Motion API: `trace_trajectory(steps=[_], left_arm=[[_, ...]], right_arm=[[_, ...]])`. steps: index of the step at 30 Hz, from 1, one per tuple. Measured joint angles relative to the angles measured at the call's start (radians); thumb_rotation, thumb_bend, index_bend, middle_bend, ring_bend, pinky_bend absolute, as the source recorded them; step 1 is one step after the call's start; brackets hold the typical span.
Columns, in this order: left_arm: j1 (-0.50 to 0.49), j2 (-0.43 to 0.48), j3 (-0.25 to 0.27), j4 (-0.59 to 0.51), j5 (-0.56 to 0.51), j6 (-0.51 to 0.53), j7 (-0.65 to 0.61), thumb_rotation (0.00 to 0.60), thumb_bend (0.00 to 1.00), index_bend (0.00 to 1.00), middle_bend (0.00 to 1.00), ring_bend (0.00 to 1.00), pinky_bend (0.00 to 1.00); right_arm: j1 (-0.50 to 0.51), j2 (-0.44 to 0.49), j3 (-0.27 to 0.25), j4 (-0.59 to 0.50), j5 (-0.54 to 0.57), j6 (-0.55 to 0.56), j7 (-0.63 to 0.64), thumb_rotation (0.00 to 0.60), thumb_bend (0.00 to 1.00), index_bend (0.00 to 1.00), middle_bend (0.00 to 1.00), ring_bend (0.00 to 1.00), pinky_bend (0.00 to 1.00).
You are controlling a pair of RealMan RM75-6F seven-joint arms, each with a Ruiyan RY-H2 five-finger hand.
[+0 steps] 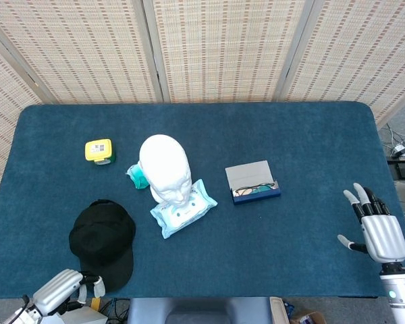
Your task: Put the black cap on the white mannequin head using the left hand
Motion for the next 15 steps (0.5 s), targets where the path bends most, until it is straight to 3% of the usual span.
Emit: trace_trajectory(steps=[15], left_arm=[[0.007,-0.091,-0.056,0.028,-0.211,-0.080,0.206,0.600,0.94,0.45,0.40,0.32,0.48]], right_arm=[[-0.001,0.005,0.000,0.001,-0.001,0.003,0.012,0.600,0.00,0.00,0.03,0.00,0.16]])
